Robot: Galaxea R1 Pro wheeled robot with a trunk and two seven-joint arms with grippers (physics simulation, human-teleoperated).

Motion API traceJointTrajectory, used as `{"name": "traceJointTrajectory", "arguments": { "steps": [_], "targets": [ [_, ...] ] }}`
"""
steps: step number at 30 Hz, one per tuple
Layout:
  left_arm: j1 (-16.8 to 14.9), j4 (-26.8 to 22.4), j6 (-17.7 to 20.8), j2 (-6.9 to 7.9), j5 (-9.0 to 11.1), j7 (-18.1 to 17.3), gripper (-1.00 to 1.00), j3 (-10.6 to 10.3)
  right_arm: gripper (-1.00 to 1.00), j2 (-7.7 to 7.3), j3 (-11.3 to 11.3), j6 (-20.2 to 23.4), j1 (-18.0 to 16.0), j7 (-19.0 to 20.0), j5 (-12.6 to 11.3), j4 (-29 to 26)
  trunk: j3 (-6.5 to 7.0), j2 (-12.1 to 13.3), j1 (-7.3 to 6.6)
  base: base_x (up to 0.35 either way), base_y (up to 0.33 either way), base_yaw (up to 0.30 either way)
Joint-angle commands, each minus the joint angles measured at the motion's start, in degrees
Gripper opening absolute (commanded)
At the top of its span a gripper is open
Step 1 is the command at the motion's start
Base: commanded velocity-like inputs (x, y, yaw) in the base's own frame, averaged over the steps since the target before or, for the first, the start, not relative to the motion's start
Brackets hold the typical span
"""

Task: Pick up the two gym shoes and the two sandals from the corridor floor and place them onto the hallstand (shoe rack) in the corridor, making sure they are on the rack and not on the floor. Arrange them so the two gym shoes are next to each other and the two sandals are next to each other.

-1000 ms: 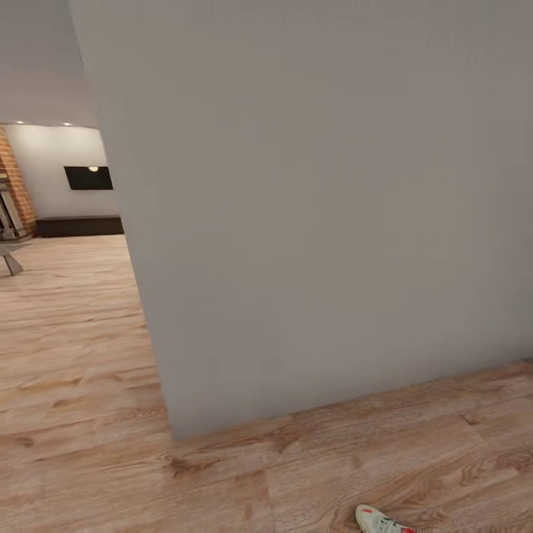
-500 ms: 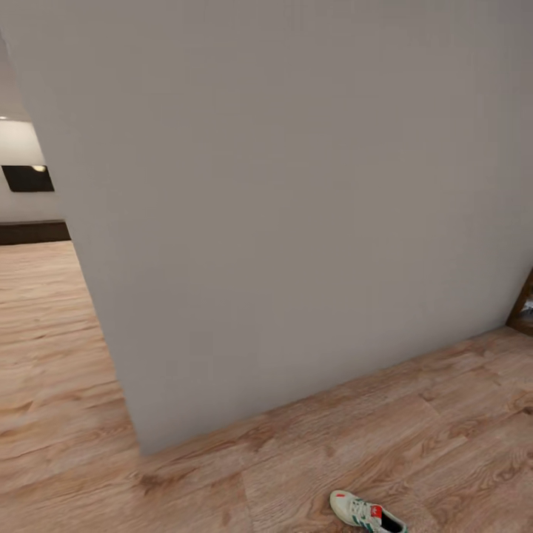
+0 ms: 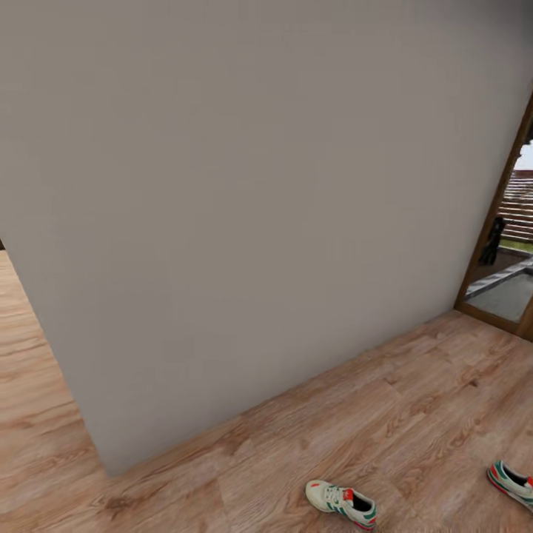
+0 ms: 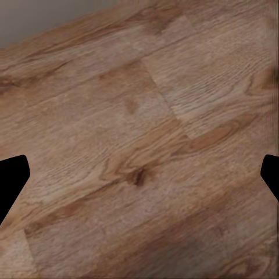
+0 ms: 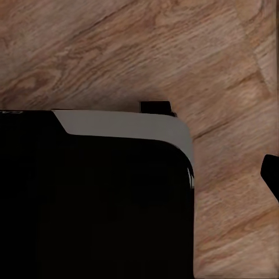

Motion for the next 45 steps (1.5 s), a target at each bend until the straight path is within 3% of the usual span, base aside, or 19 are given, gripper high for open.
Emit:
{"name": "traceJointTrajectory", "arguments": {
  "steps": [1, 19, 45],
  "targets": [
    [0.0, -0.1, -0.1, -0.01, 0.0, 0.0, 1.0, 0.0, 1.0, 0.0, 0.0, -0.1, 0.0, 0.1, 0.0, -0.1, -0.03, 0.0, 0.0, 0.0, 0.0, -0.29],
    [0.0, -0.1, -0.1, -0.01, 0.0, 0.0, 1.0, 0.0, 1.0, 0.0, 0.0, -0.1, 0.0, 0.1, 0.0, -0.1, -0.03, 0.0, 0.0, 0.013, -0.015, -0.29],
    [0.0, -0.1, -0.1, -0.01, 0.0, 0.0, 1.0, 0.0, 1.0, 0.0, 0.0, -0.1, 0.0, 0.1, 0.0, -0.1, -0.03, 0.0, 0.0, 0.186, -0.214, -0.29]
  ]
}}
